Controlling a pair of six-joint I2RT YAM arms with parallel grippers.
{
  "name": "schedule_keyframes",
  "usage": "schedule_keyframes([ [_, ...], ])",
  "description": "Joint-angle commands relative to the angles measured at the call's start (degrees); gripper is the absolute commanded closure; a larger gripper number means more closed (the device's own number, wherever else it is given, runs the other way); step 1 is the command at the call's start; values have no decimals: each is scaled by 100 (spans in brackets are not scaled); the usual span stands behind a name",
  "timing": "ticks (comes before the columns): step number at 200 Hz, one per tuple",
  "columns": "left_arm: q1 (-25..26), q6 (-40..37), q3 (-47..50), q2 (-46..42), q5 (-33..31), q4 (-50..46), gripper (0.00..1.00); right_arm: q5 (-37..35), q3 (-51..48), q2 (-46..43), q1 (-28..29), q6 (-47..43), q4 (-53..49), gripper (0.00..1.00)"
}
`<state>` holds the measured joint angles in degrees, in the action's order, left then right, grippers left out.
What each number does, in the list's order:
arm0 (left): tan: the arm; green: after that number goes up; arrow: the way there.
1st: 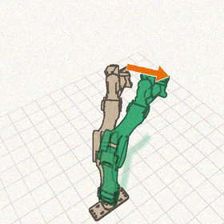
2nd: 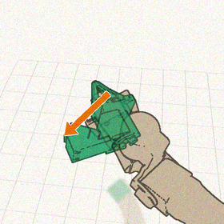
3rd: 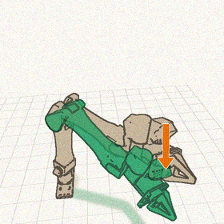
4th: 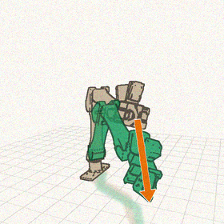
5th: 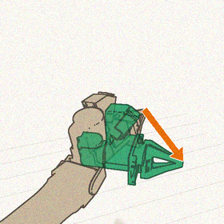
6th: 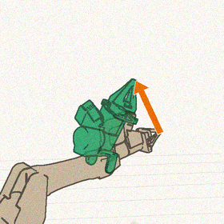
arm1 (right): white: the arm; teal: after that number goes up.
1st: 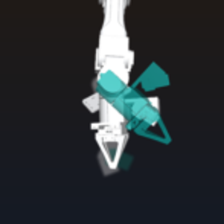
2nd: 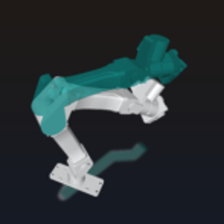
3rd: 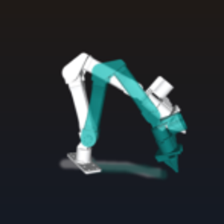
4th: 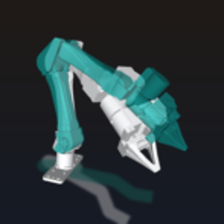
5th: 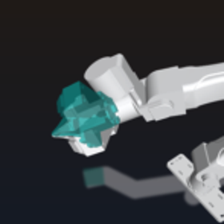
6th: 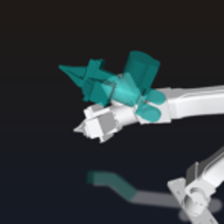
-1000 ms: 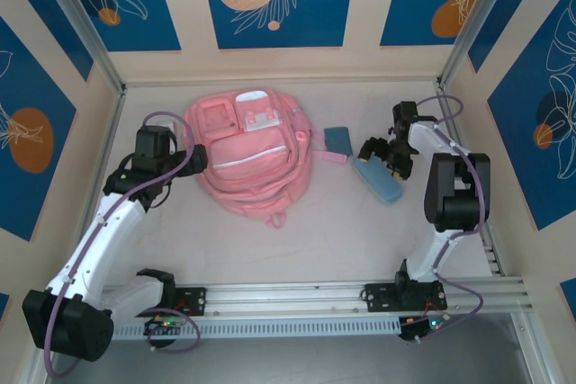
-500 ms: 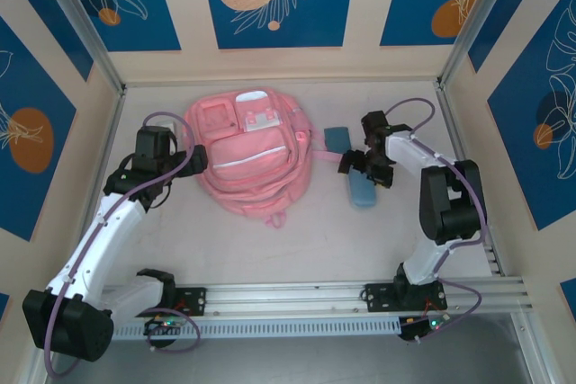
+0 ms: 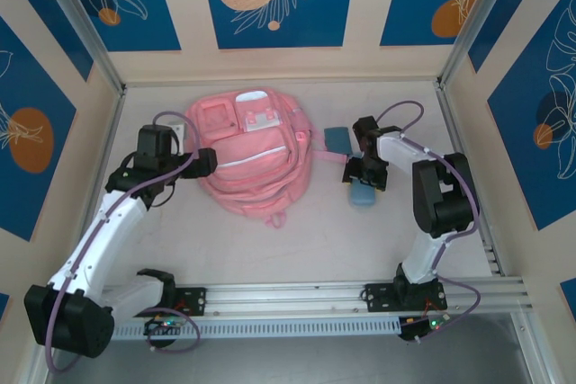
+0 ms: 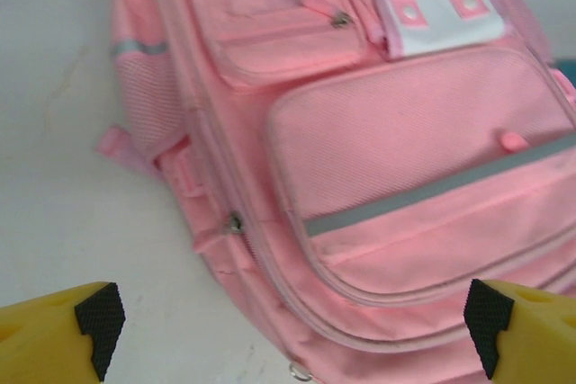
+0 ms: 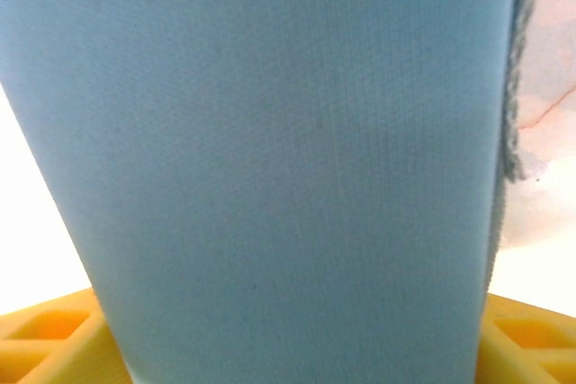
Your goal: Pack the student bag
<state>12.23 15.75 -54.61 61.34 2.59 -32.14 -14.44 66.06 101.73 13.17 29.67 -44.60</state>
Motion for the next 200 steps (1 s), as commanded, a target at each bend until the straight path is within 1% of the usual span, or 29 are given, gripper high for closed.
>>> schedule_keyframes([
  [1, 154, -270, -288, 356, 819, 70, 4, 143, -35, -524, 10, 102, 59, 30],
  [8, 294, -293, -398, 500, 826, 38, 5, 351, -86, -632, 7, 35, 134, 31],
  [21, 657, -377, -627, 819, 786, -14, 5, 1053, -164, -803, 8, -119, 322, 33],
  [35, 1148, -603, -961, 1205, 495, -130, 5, 1561, -237, -956, 49, -168, 455, 35],
  [51, 1652, -967, -1361, 1681, 66, -327, 5, 1864, -297, -1136, 91, -156, 522, 35],
  [72, 2023, -1405, -1808, 2264, -198, -578, 8, 2113, -407, -1390, 91, -113, 617, 35],
  [107, 2219, -1933, -2272, 3058, -215, -838, 15, 2276, -587, -1725, 91, -55, 696, 35],
  [144, 2282, -2168, -2735, 3769, -260, -1282, 24, 2340, -758, -1873, 97, 13, 775, 35],
  [170, 2320, -2235, -2997, 4076, -230, -1460, 24, 2403, -805, -1885, 94, 56, 817, 35],
  [189, 2355, -2312, -3127, 4267, -347, -1529, 22, 2537, -812, -1913, 101, 75, 864, 36],
  [200, 2363, -2331, -3214, 4386, -538, -1563, 21, 2575, -806, -1934, 106, 91, 877, 36],
])
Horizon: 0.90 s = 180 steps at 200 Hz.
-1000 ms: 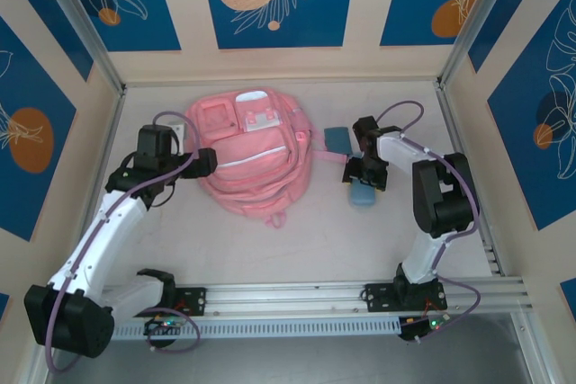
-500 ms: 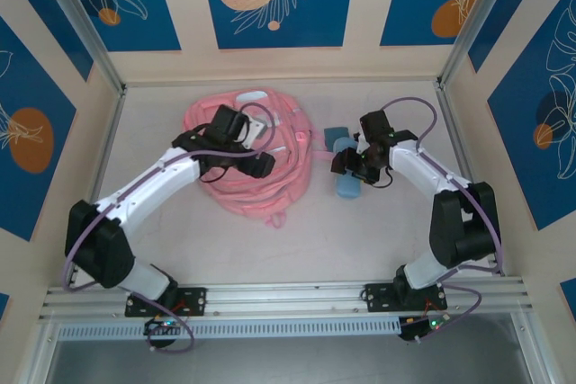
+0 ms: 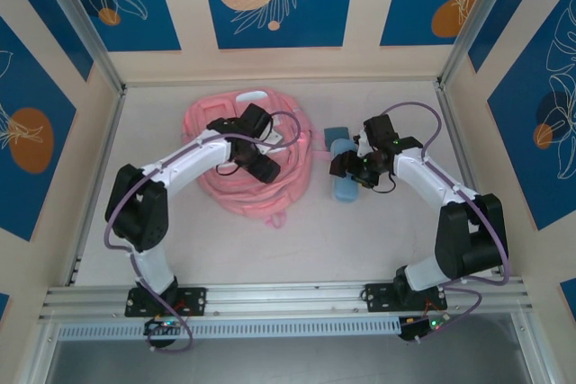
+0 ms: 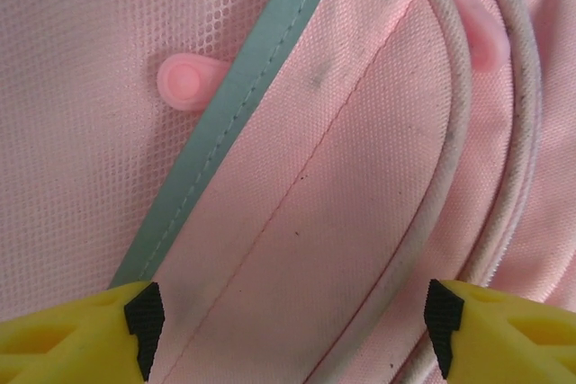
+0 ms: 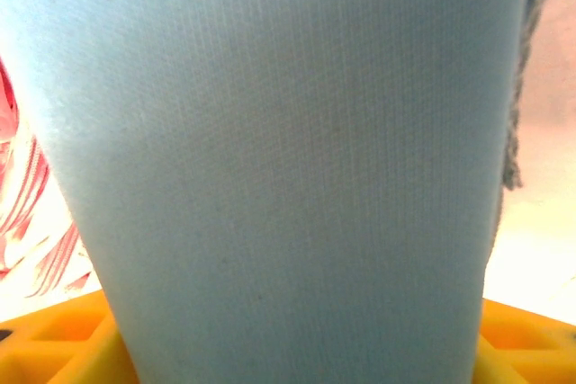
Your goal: Pack the student bag
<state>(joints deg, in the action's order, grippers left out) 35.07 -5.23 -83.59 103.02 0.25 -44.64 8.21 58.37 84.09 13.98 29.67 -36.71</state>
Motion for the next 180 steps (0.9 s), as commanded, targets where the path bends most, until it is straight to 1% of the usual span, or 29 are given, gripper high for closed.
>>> schedule_keyframes([
  [1, 79, -228, -325, 227, -323, -315, 21, 316, -37, -168, 21, 91, 87, 36],
  [24, 93, -261, -547, 470, -751, -479, 21, 330, -6, -191, 17, 108, 86, 36],
  [38, 103, -252, -653, 581, -1048, -517, 23, 331, 7, -186, 22, 110, 76, 36],
  [42, 103, -238, -681, 594, -1134, -526, 26, 322, 14, -189, 18, 115, 70, 36],
  [51, 103, -199, -770, 613, -1272, -560, 35, 322, 24, -191, 24, 119, 54, 36],
  [72, 126, -105, -963, 519, -1427, -691, 49, 315, 56, -222, 33, 135, 19, 36],
  [96, 160, -123, -962, 217, -1531, -541, 70, 296, 100, -284, 44, 160, -20, 36],
  [112, 175, -149, -910, 8, -1583, -380, 82, 293, 122, -321, 50, 179, -47, 36],
  [120, 175, -166, -888, -89, -1593, -307, 88, 310, 131, -355, 62, 197, -43, 36],
  [136, 177, -188, -834, -288, -1562, -134, 95, 365, 149, -412, 88, 215, -51, 36],
  [151, 200, -184, -782, -500, -1494, 48, 100, 444, 173, -463, 143, 237, -61, 36],
  [180, 245, -41, -688, -947, -1314, 474, 100, 681, 243, -497, 352, 329, -15, 36],
])
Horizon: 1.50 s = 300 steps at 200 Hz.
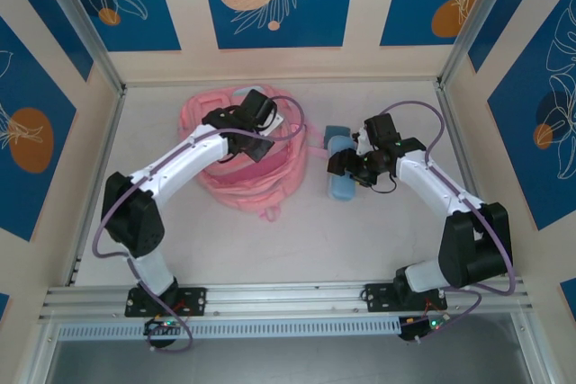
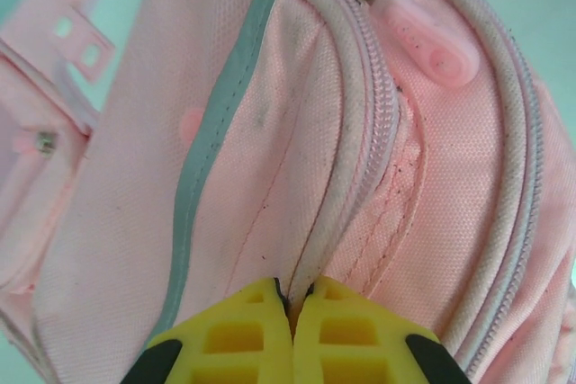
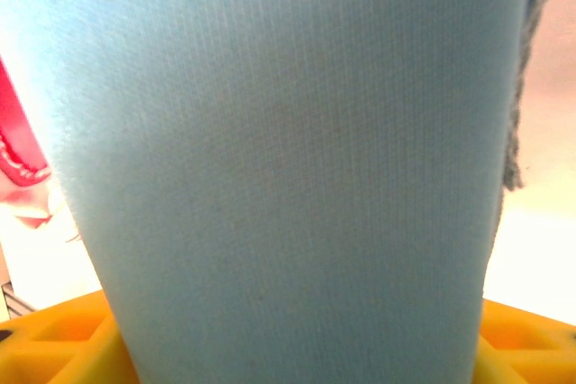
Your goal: Pack the student bag
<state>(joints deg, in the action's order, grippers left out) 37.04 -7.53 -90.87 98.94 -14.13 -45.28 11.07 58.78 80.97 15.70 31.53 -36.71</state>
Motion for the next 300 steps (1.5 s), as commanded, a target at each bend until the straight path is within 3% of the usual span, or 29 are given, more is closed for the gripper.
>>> schedule_keyframes([
  [1, 53, 194, 42, -553, 140, 551, 100, 404, 202, -186, 192, 152, -9, 36],
  [58, 298, 611, -526, -718, 1217, 1138, 100, 1034, 459, 49, 881, 953, 780, 36],
  [131, 592, 1071, -1130, -320, 582, 1056, 100, 763, 745, 1202, 1362, 2917, 1845, 38],
  [182, 585, 1165, -1163, -358, 525, 1075, 100, 314, 1389, 2042, 1581, 3341, 2188, 37],
  [211, 586, 1189, -1176, -334, 508, 1060, 100, 290, 1641, 2424, 1574, 3323, 2611, 11],
  [241, 586, 1121, -1179, -309, 464, 995, 100, 379, 1549, 2262, 1528, 3132, 2695, 7],
  [259, 586, 1118, -1179, -284, 453, 1010, 100, 361, 1261, 2075, 1530, 3113, 2778, 12],
  [300, 588, 1183, -1213, -175, 578, 1056, 100, 394, 806, 2015, 1539, 3246, 3070, 43],
])
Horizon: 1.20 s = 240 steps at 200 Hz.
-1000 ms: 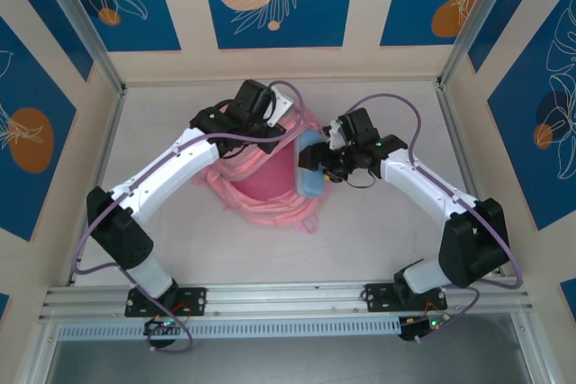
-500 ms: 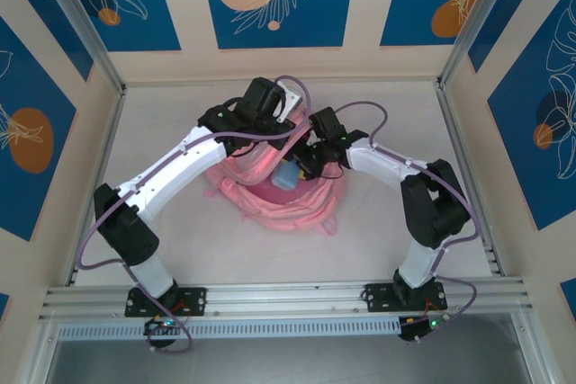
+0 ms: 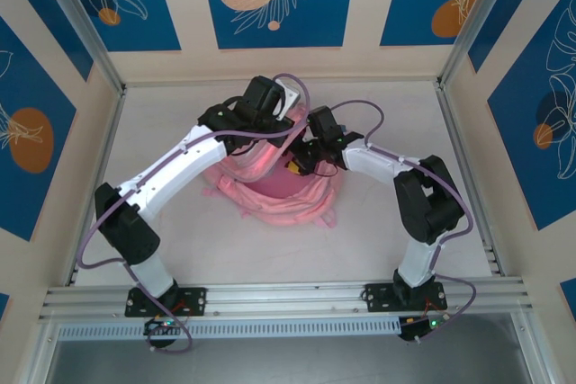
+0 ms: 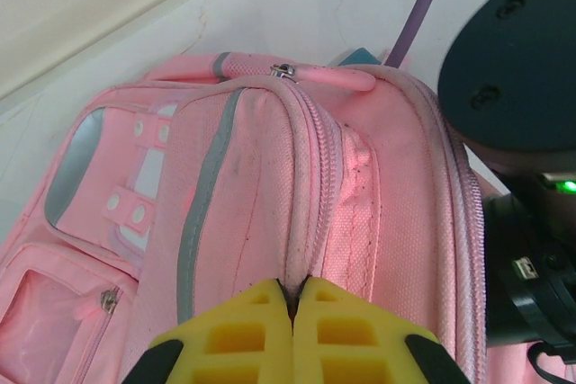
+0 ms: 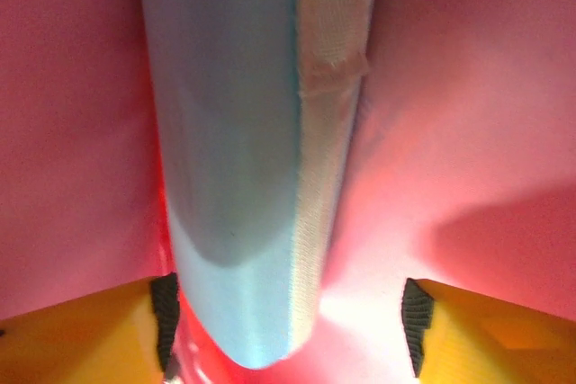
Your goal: Pack the student bag
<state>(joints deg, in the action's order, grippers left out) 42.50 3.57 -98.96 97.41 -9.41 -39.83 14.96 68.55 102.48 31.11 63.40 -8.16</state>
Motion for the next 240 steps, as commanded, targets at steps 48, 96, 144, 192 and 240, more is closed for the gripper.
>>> schedule_keyframes([
  [48, 33, 144, -422, 16, 131, 485, 100, 195, 269, 381, 118, 90, 535, 75],
  [96, 24, 152, -414, 38, 93, 442, 100, 352, 433, 567, 124, 46, 801, 83],
  [144, -4, 232, -363, 121, 147, 441, 100, -126, -486, -589, 111, -295, 228, 70],
  [192, -29, 624, -362, 271, 422, 380, 98, -975, -1496, -2193, -113, -168, -1350, 55],
  [240, -95, 1129, -159, 161, 773, 310, 45, -2046, -1869, -3733, -482, -216, -2271, 36],
])
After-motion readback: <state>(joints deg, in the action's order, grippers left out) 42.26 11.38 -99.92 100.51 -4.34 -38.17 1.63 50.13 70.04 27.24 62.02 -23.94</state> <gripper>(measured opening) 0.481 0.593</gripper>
